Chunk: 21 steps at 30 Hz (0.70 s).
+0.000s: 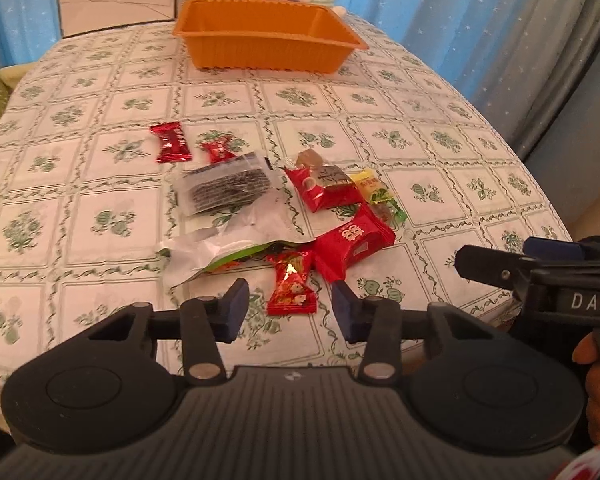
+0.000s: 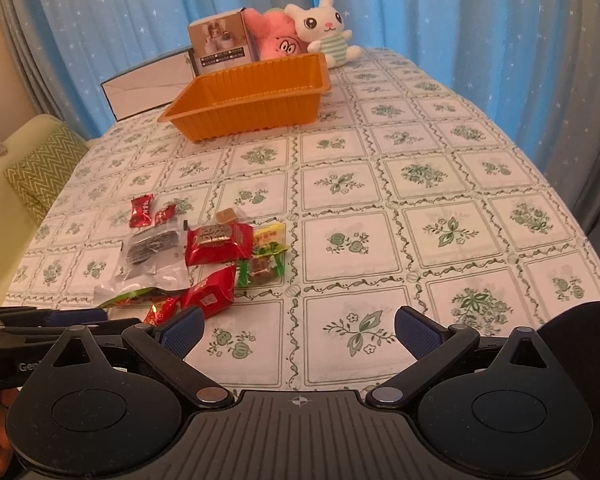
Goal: Organize snacks
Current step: 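Grasp a small red candy packet with the left tool while the right tool grasps another red candy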
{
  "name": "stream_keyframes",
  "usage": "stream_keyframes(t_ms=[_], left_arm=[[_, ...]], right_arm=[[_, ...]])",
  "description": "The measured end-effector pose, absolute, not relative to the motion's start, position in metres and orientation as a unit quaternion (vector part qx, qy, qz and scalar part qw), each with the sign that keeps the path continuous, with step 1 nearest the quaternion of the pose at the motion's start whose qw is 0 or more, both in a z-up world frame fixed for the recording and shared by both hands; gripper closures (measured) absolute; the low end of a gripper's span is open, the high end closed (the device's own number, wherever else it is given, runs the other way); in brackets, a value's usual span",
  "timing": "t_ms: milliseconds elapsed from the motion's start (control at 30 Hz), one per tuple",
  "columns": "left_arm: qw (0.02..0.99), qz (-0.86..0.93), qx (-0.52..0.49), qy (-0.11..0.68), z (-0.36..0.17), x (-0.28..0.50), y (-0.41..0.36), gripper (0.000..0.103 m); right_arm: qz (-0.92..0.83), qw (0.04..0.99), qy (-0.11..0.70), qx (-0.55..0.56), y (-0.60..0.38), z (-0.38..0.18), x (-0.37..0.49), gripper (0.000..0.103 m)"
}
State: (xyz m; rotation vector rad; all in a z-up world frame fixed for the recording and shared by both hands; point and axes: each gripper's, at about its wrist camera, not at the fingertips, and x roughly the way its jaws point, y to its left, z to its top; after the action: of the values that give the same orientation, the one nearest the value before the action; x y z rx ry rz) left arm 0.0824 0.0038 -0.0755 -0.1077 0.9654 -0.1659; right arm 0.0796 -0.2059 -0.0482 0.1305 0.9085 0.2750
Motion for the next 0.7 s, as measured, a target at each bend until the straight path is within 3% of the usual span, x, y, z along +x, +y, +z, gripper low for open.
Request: stream_keyframes(t_ms=[500, 700], left_arm=[[0.881, -0.091, -0.015, 0.464, -0.101, 0.103, -0.004, 0.084], [0.889, -0.092, 0.001, 0.448, -0.087, 0.098, 0.001, 0.085]], right_arm=[[0.161, 0.868, 0.460, 0.097, -0.196, -0.076, 0.103, 0.008], [0.193, 0.861, 0.458, 0.106, -0.180, -0.080, 0.110, 0.029]])
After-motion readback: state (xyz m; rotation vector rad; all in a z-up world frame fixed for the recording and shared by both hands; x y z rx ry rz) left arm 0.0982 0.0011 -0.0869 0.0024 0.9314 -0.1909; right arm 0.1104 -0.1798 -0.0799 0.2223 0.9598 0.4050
